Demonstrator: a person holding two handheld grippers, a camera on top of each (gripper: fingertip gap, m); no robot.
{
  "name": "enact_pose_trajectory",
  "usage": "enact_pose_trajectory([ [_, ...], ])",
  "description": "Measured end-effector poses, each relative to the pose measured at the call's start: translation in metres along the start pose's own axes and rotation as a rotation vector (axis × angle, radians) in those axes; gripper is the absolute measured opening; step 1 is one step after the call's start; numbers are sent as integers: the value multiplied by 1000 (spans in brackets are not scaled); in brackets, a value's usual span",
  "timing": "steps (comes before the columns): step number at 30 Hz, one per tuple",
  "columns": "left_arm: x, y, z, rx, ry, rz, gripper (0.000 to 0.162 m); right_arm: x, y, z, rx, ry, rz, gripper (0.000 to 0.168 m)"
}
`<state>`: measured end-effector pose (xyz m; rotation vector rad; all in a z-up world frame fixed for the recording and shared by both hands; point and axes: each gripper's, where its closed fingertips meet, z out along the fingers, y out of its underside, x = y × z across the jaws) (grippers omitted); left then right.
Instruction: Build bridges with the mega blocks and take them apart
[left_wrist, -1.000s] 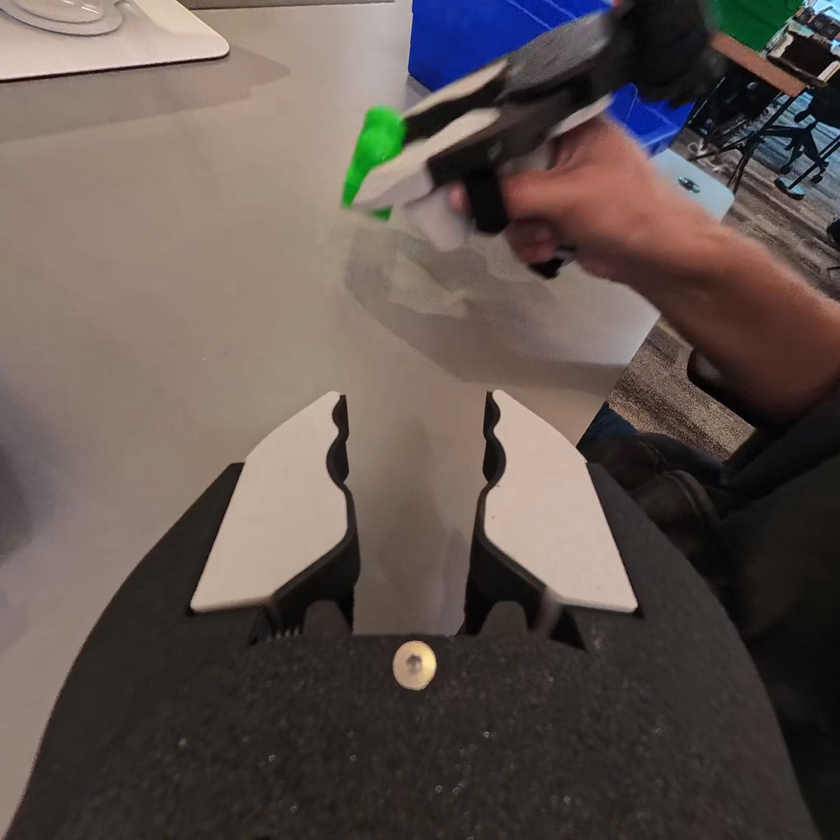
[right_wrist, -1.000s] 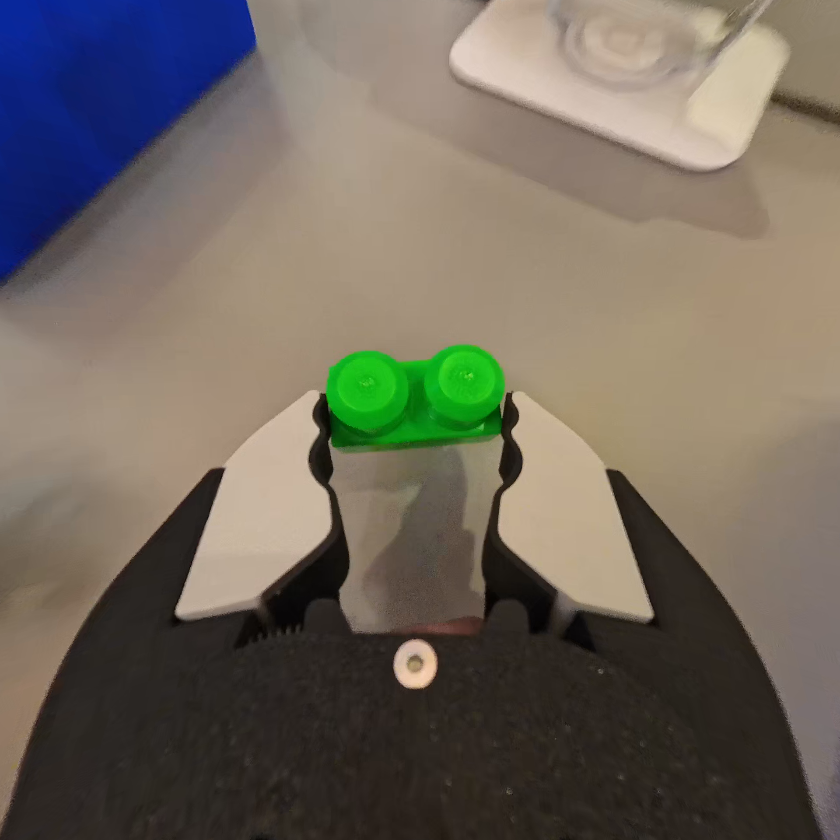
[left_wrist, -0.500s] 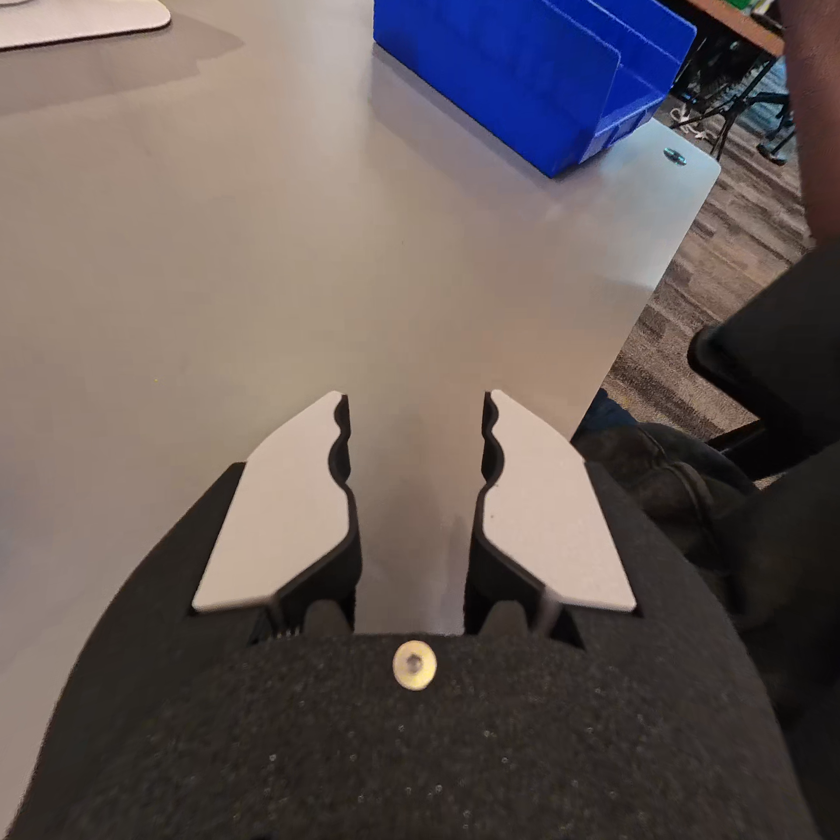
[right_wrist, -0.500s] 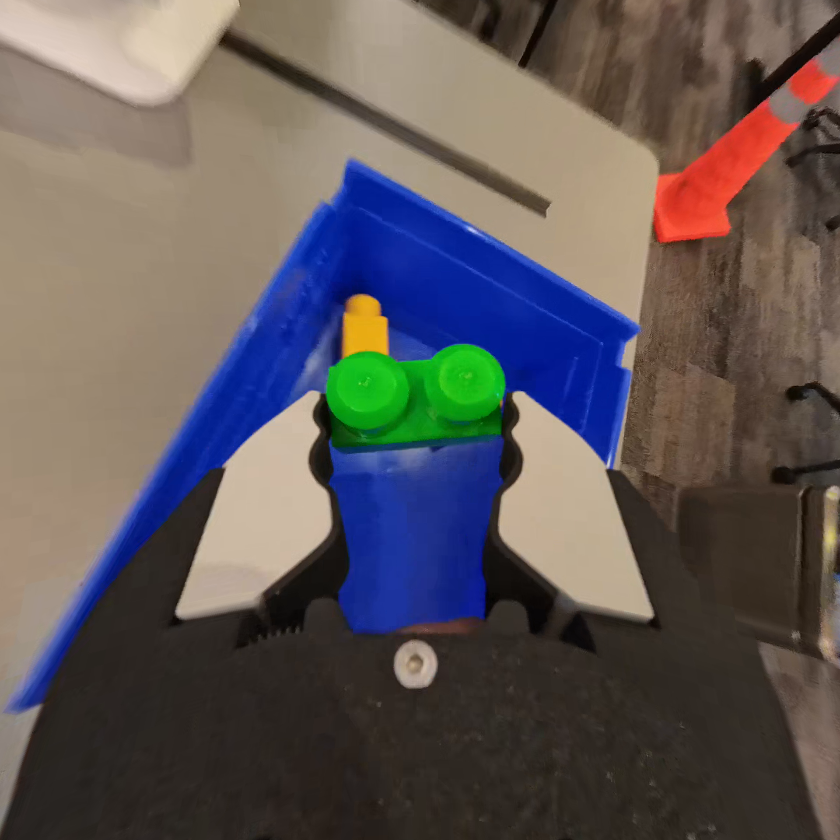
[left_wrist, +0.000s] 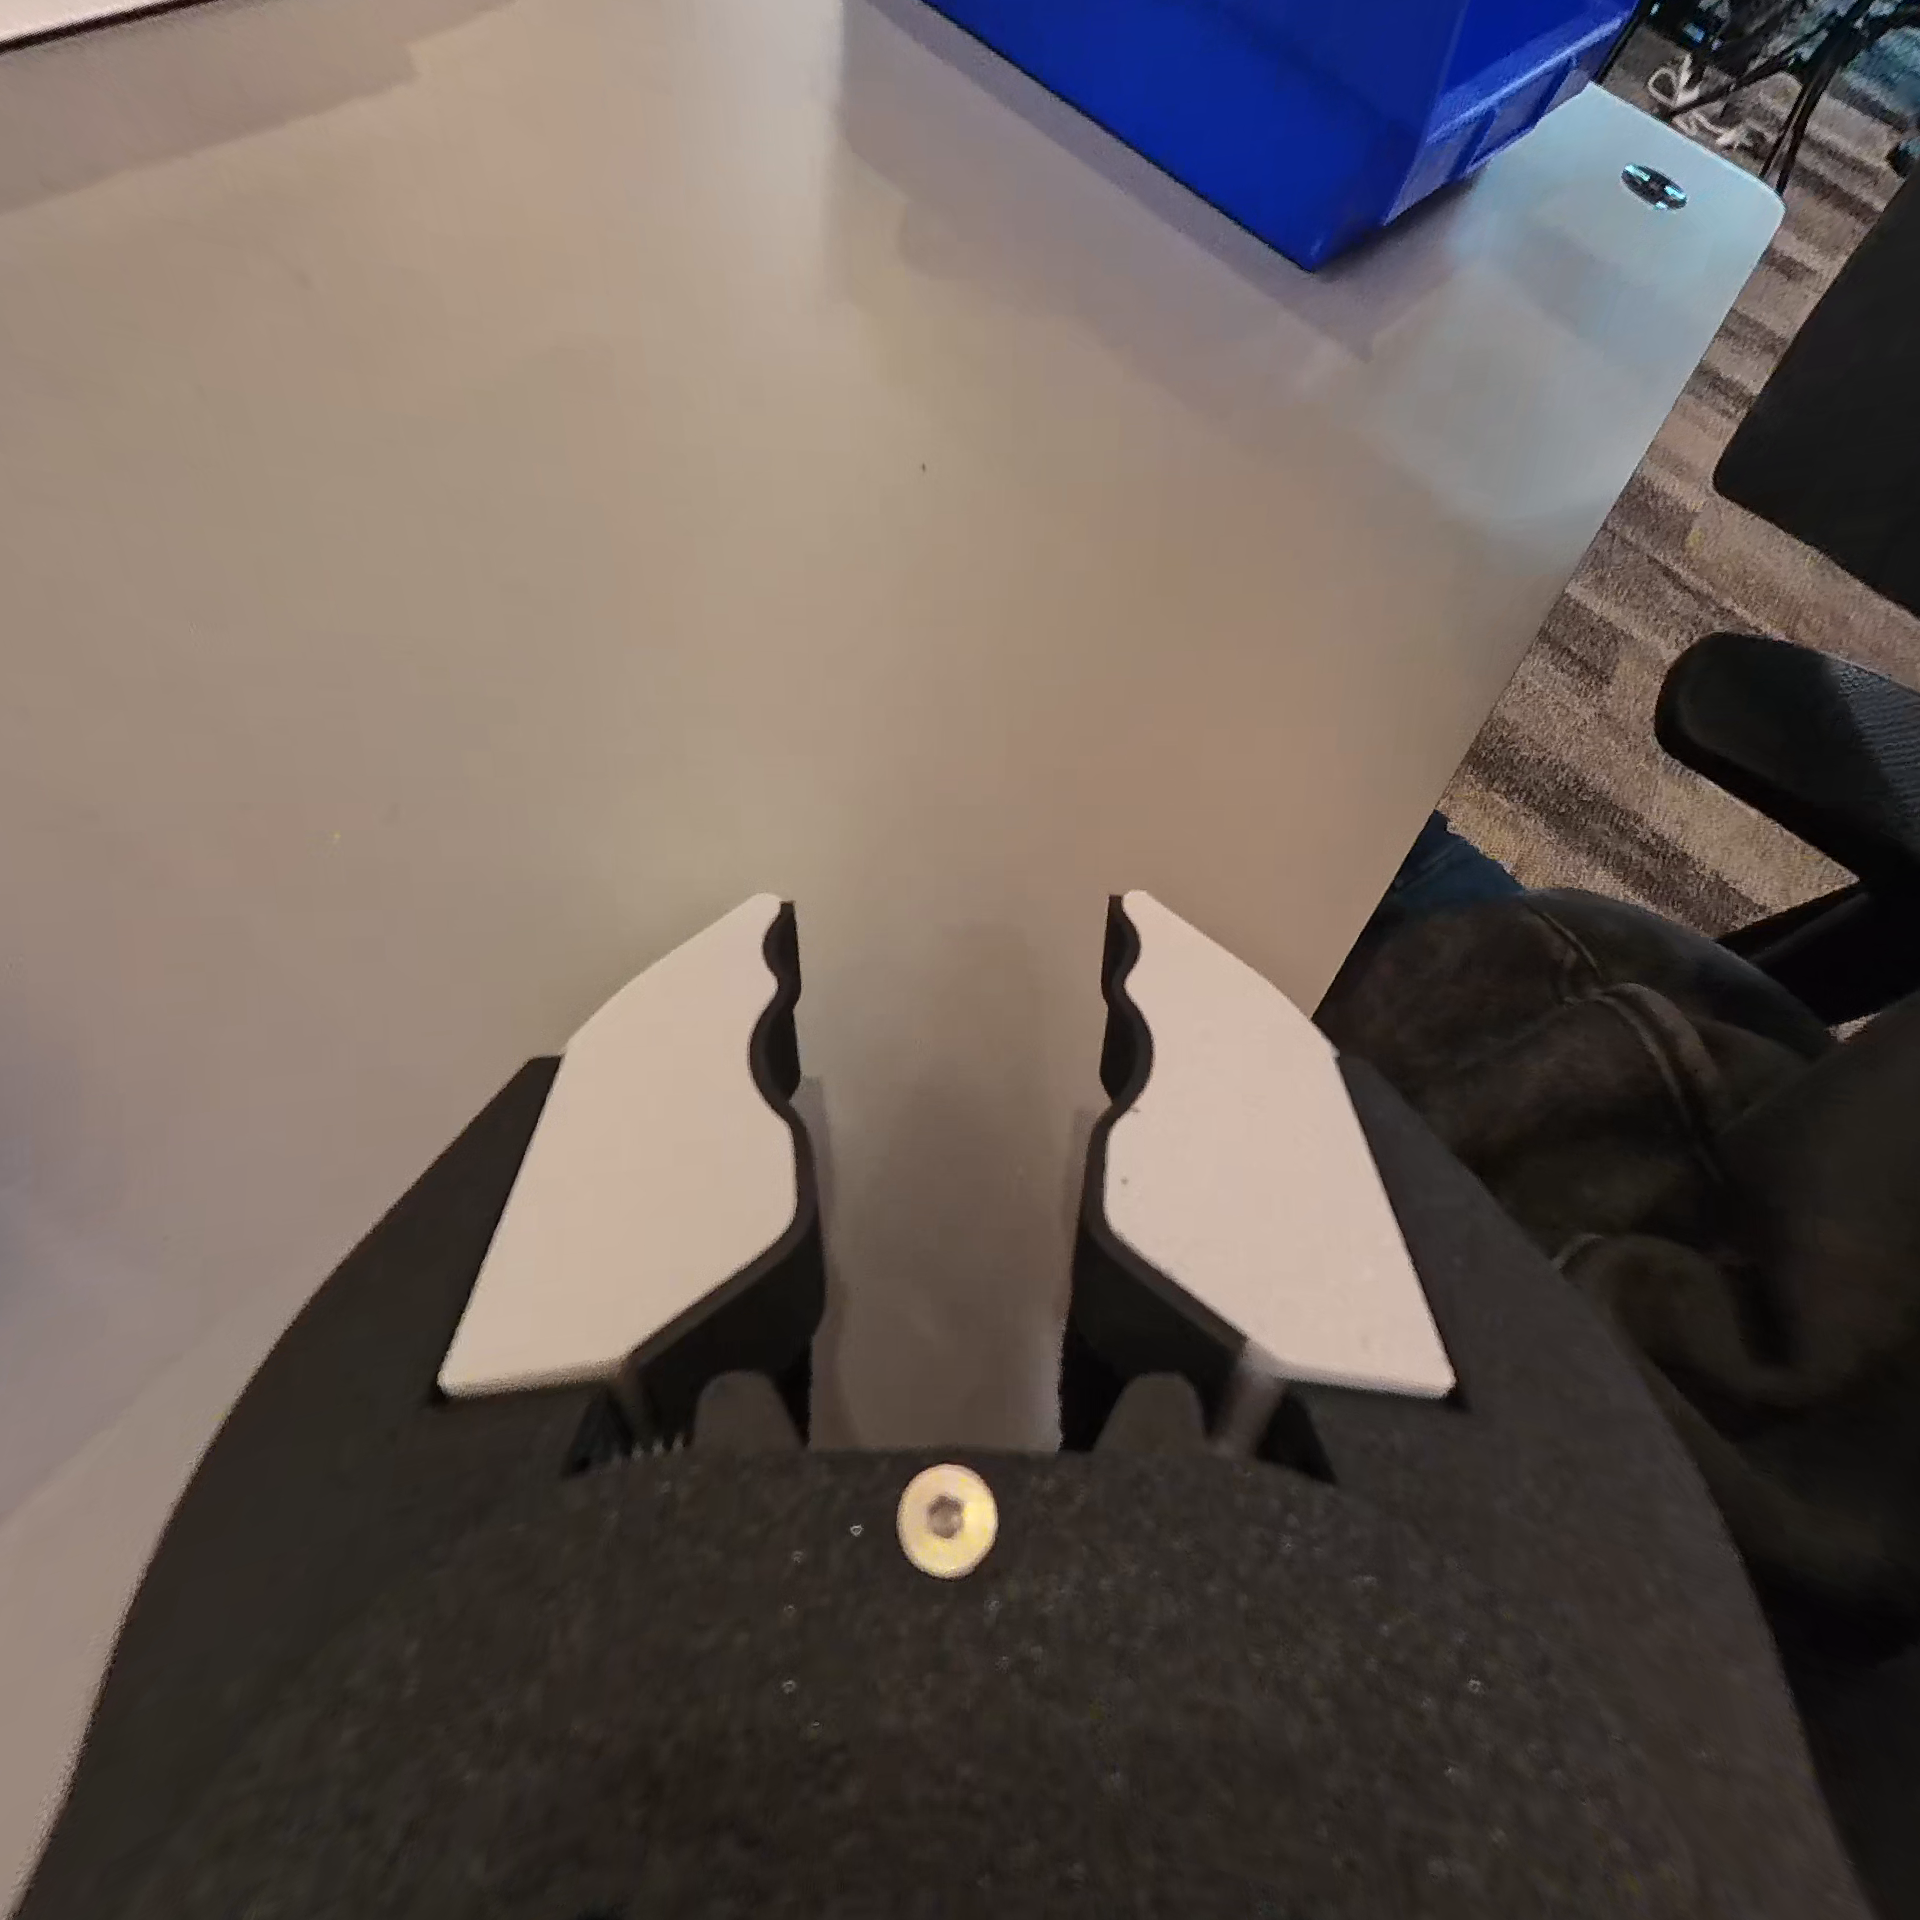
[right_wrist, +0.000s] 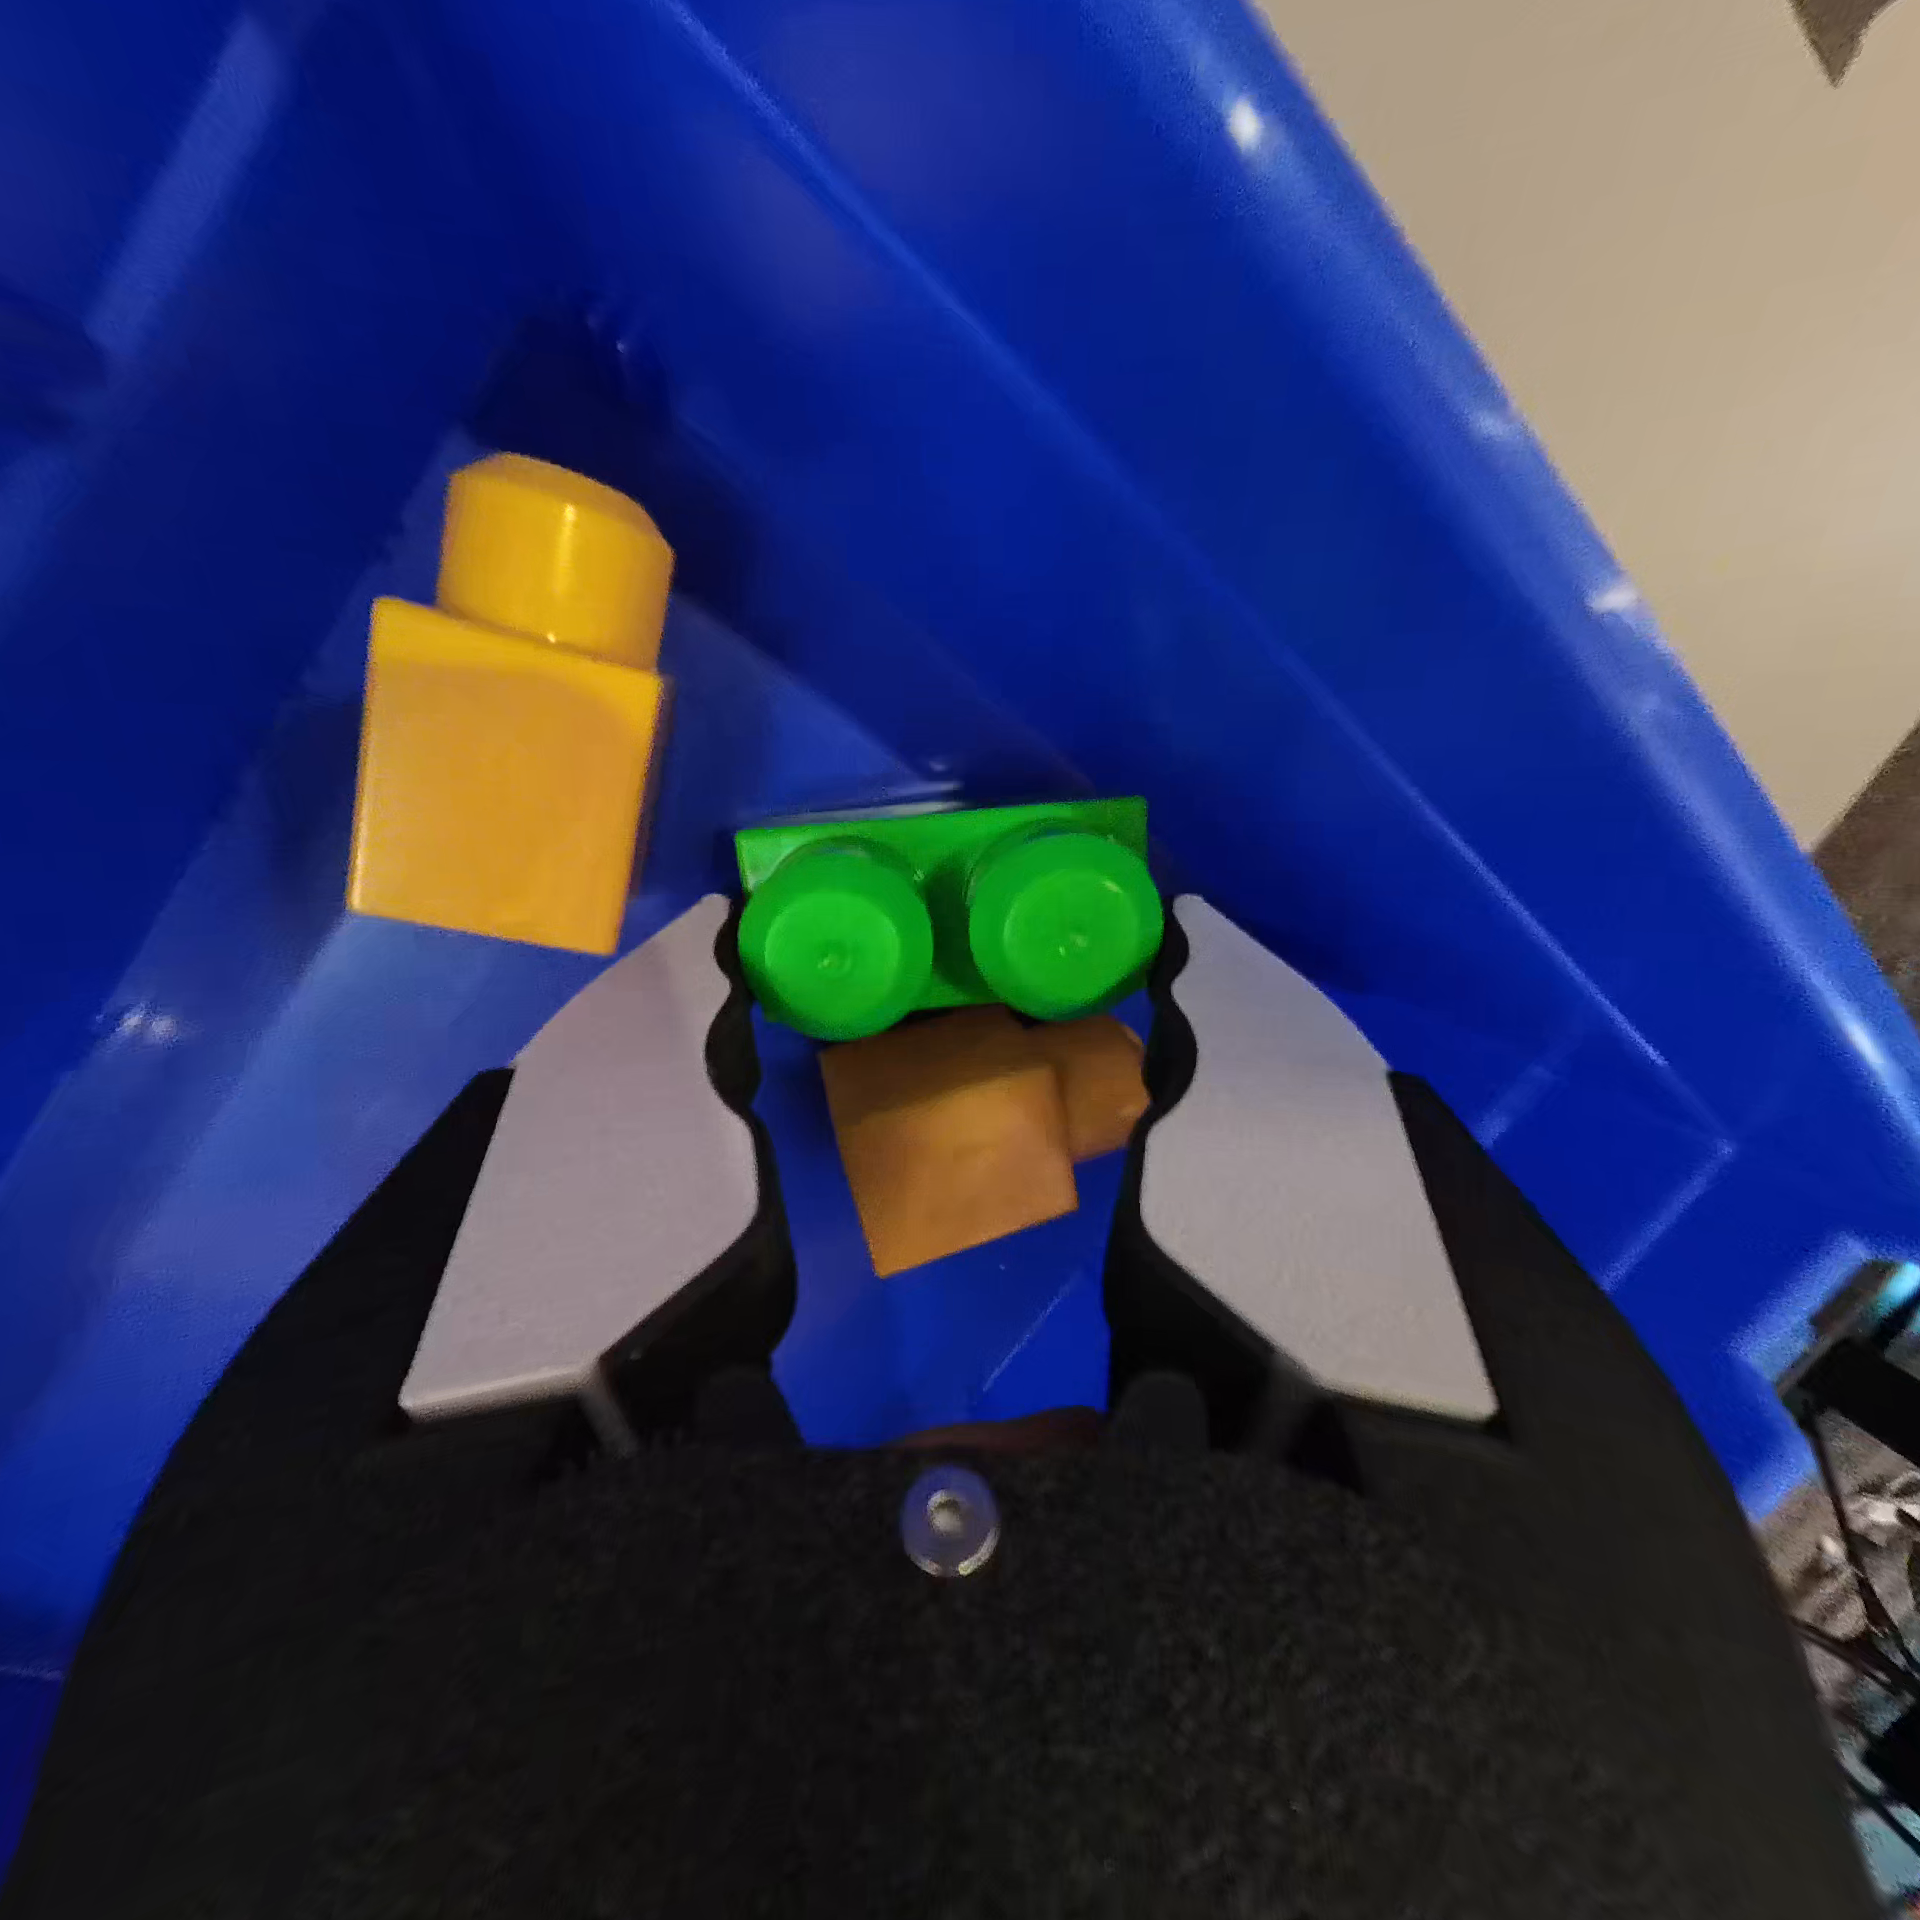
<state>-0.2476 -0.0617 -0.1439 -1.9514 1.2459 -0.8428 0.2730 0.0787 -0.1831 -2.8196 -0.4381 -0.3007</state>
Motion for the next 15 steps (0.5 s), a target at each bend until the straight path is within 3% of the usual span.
enact_pose_trajectory([
  [3,-4,-1,-6,19,-5,-23,56,10,-3,-42,78,144,24,75],
  [6,-9,-5,-14,53,-25,-43,56,-29,-21,-137,440,203,71,69],
  [8,-14,-7,-19,76,-44,-58,56,-107,-34,-193,746,28,94,61],
  [10,-17,-9,-22,86,-51,-71,56,-214,-33,-223,940,-298,72,63],
  [12,-21,-9,-25,77,-78,-75,59,-314,-23,-228,1005,-625,83,62],
  [15,-27,-12,-31,74,-131,-72,59,-414,-9,-203,931,-856,96,60],
])
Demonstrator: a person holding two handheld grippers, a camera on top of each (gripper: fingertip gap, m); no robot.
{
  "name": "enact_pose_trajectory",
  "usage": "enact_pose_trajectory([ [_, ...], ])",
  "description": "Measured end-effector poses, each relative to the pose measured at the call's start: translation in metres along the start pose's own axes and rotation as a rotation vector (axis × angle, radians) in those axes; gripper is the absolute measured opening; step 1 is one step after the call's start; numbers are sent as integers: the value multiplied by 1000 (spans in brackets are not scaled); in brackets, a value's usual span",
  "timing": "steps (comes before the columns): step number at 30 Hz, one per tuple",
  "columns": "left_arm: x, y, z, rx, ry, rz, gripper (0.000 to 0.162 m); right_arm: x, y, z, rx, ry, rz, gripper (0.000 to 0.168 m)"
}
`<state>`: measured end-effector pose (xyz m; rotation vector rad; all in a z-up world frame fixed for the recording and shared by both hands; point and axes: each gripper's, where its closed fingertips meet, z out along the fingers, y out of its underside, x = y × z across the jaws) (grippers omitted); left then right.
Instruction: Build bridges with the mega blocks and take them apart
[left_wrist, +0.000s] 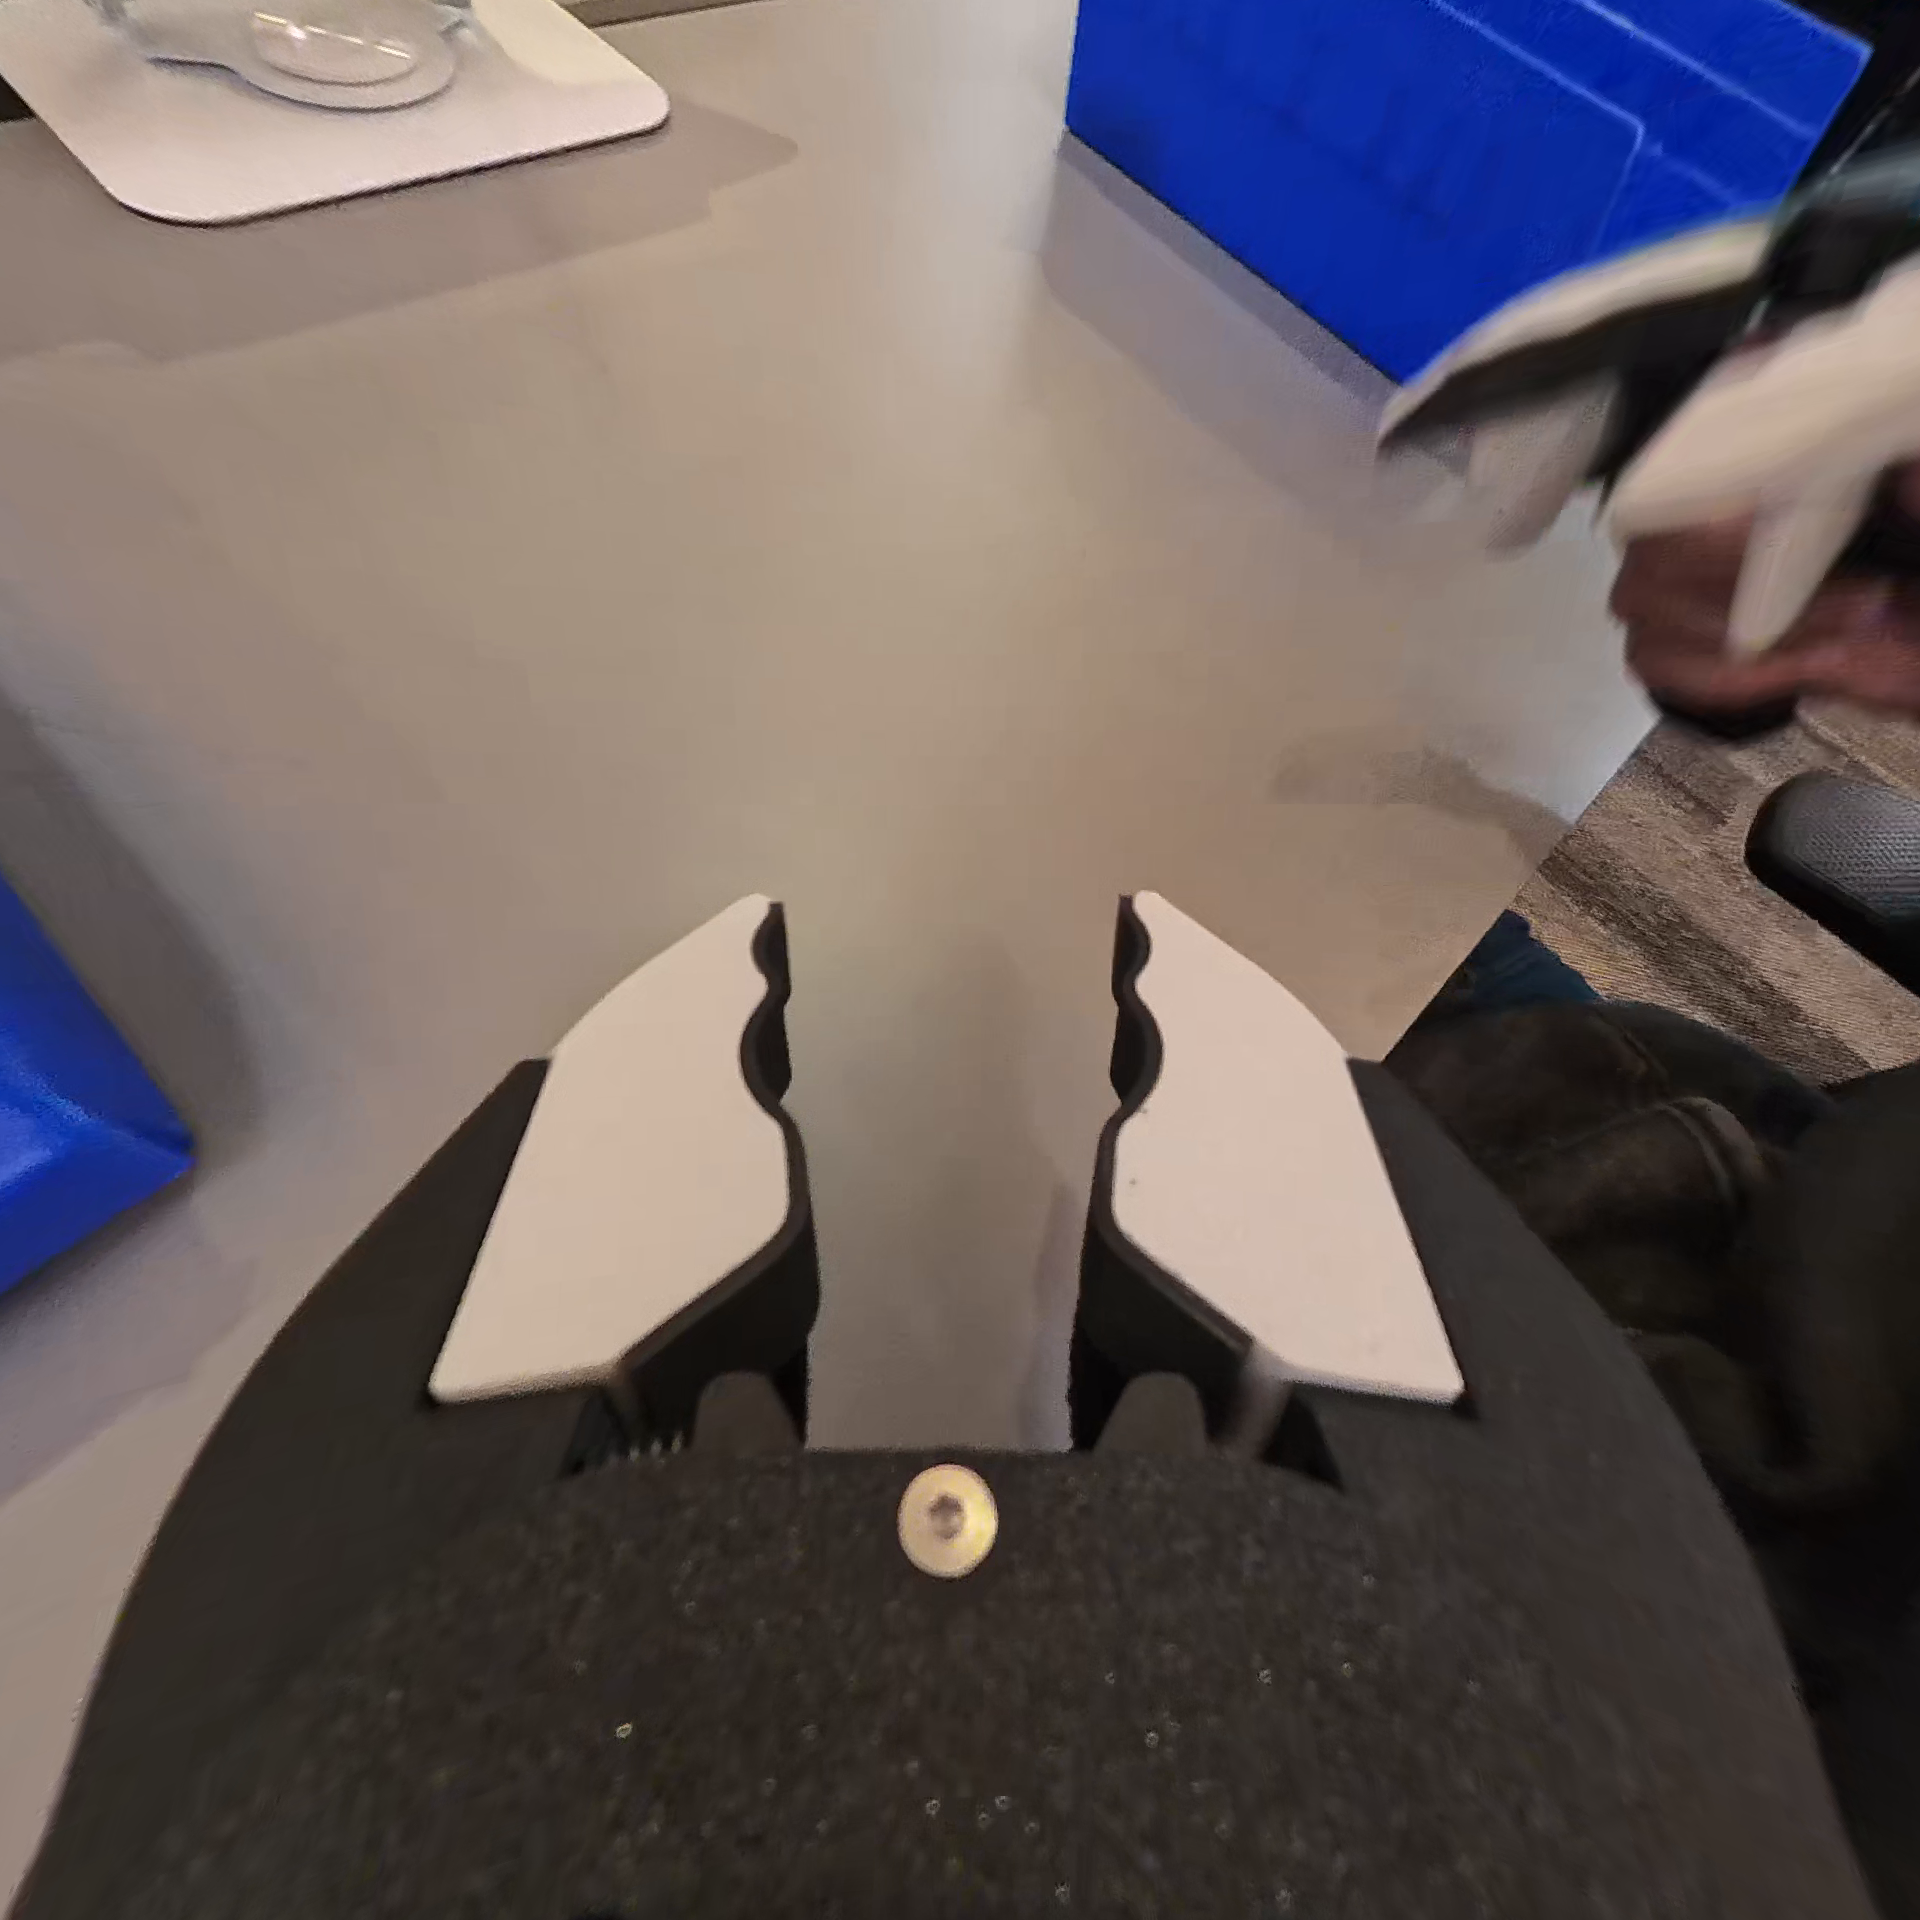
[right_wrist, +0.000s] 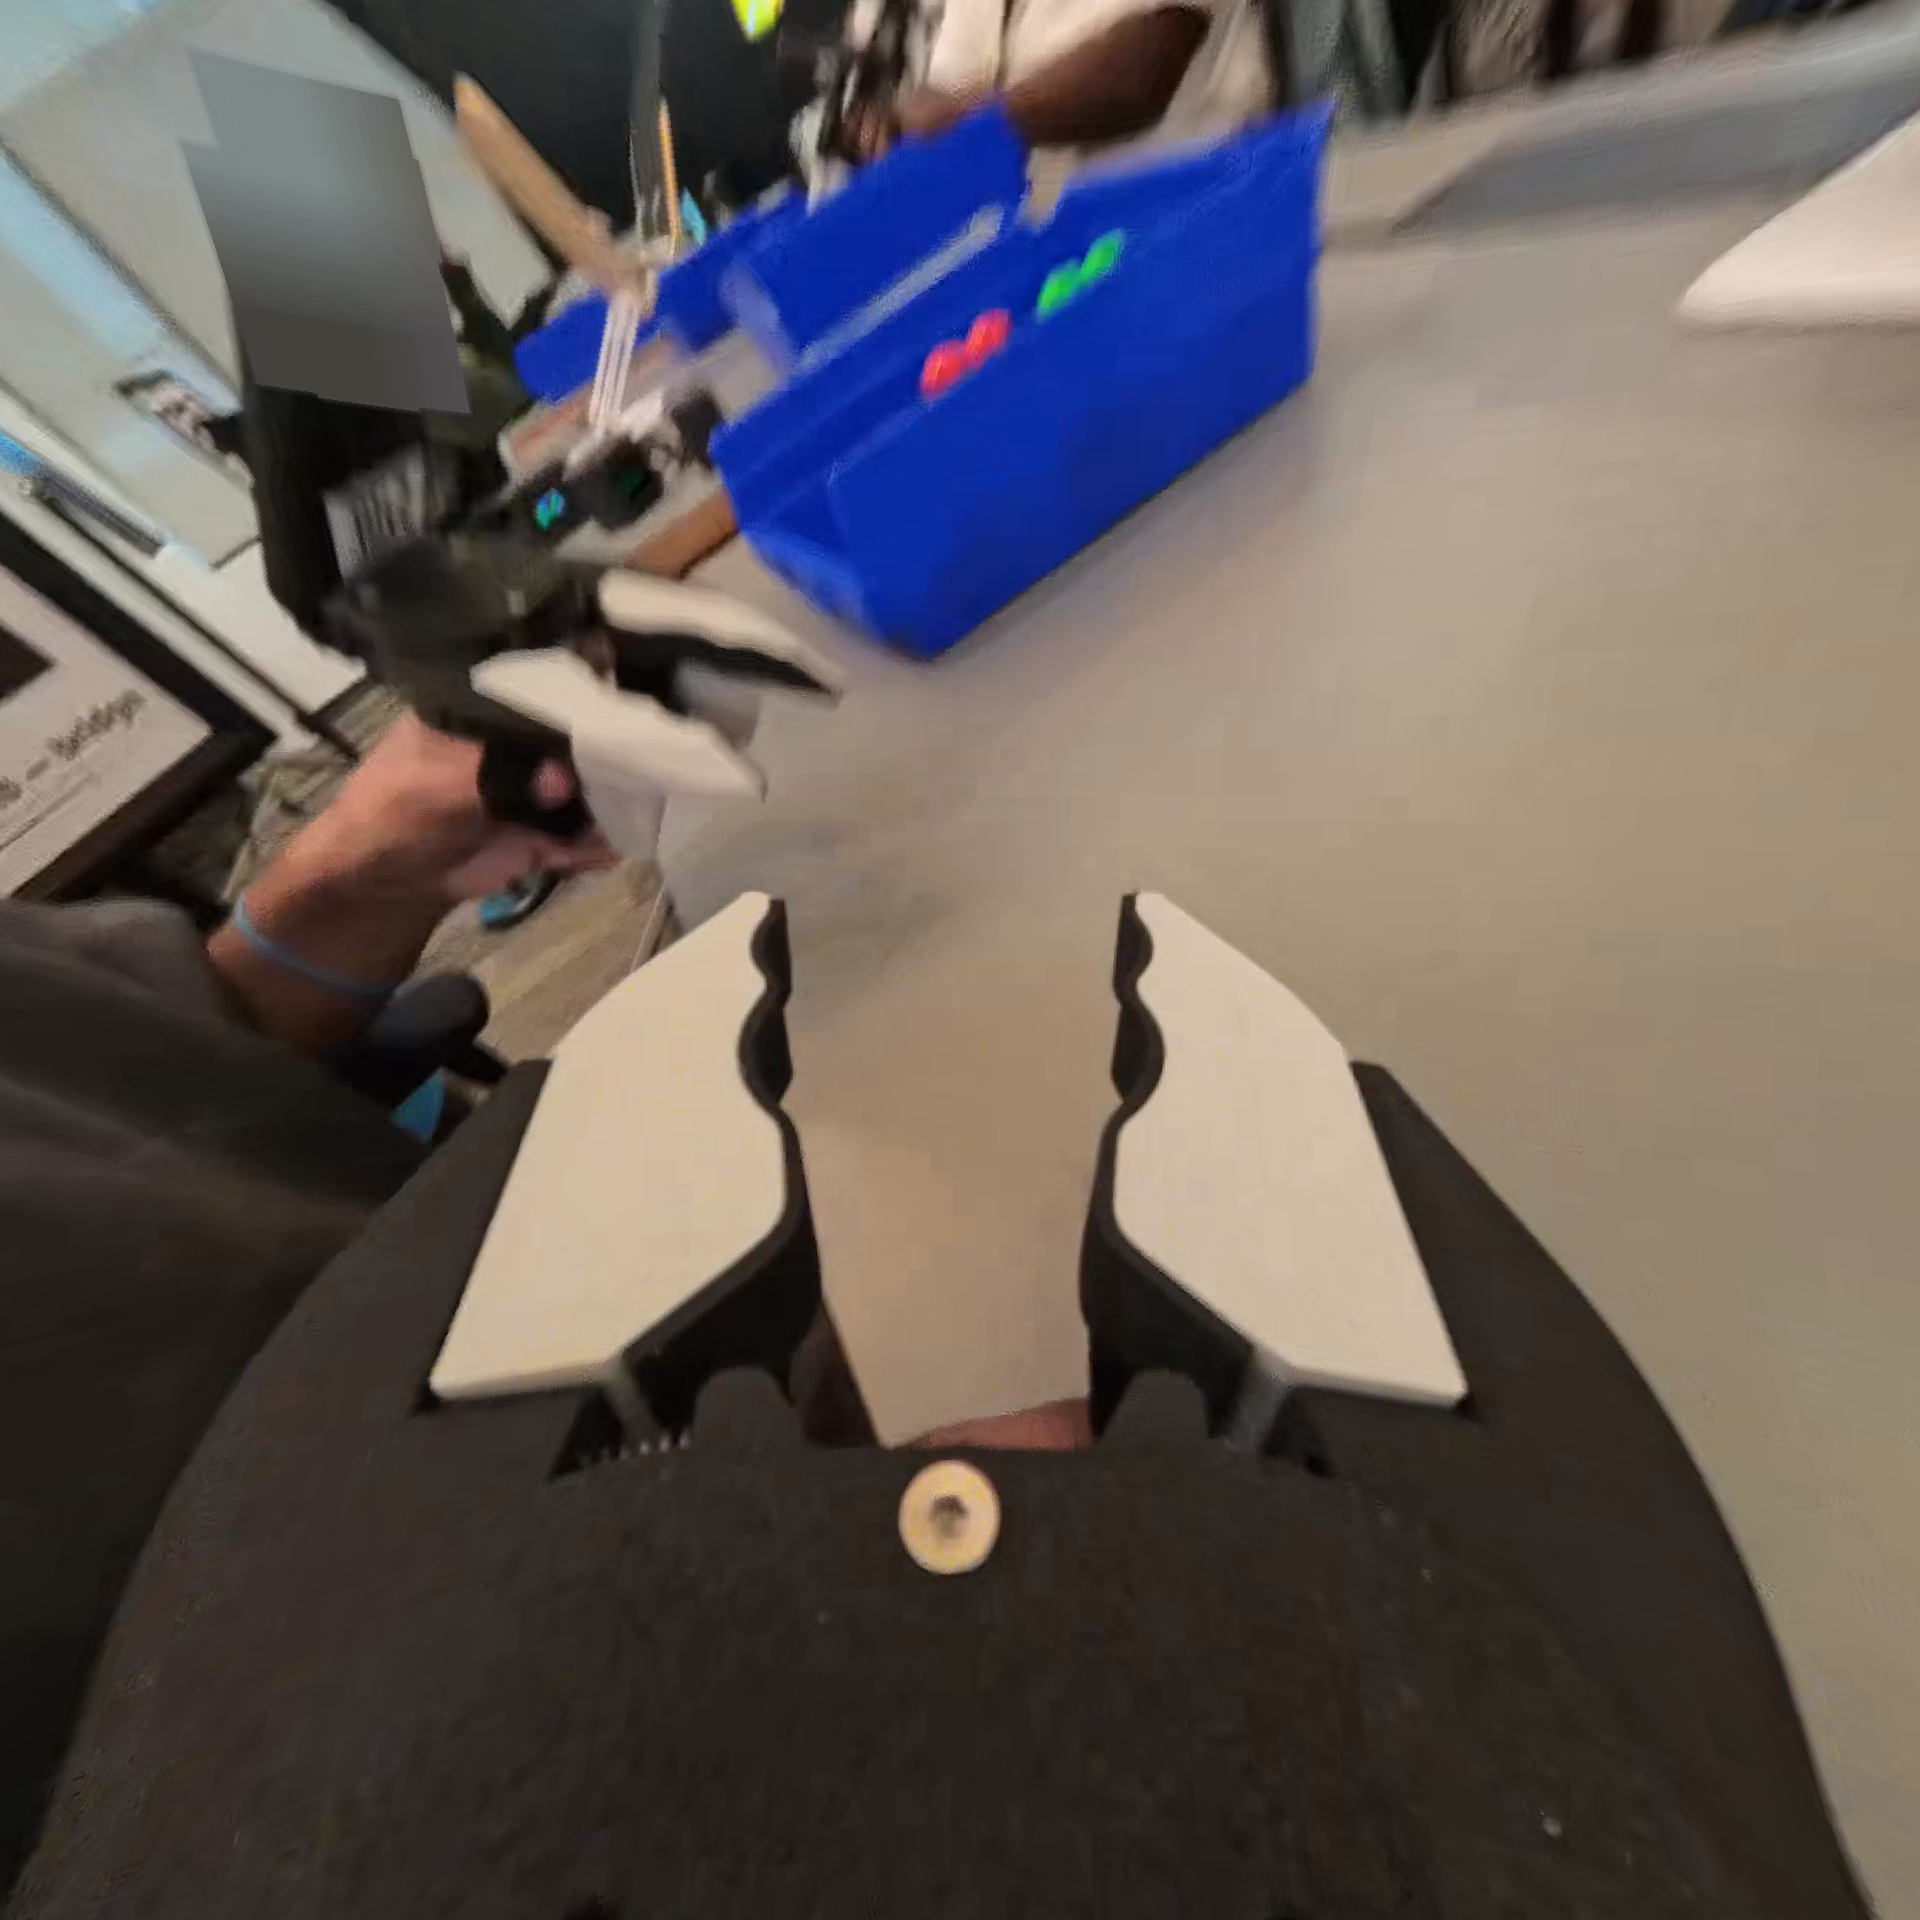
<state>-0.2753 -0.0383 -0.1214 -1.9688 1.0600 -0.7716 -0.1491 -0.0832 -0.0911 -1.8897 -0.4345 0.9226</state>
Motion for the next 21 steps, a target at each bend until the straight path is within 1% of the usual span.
enact_pose_trajectory([
  [1,-1,-3,-3,7,-9,2,60,-6,14,11,-25,-3,15,60],
  [3,-6,-9,-11,15,-42,9,60,-10,24,19,-18,7,12,54],
  [5,-26,-15,-24,3,-137,9,56,-14,29,23,-46,-19,32,55],
  [7,-68,-16,-46,-48,-318,-43,42,-11,32,22,-65,-1,22,55],
  [8,-91,-16,-58,-80,-389,-83,42,-8,33,21,-66,19,9,55],
  [9,-110,-18,-67,-106,-418,-127,43,-7,33,20,-69,26,-5,54],
  [12,-147,-31,-79,-133,-411,-225,46,-3,35,17,-93,63,-58,54],
  [15,-183,-31,-77,-186,-494,-246,50,1,36,14,-110,104,-111,54],
  [16,-189,-26,-72,-219,-493,-260,53,1,36,13,-112,104,-115,54],
  [18,-195,-14,-57,-274,-463,-289,54,-1,36,11,-111,96,-115,54],
  [21,-207,1,-38,-358,-462,-312,60,-2,37,9,-113,91,-116,54],
])
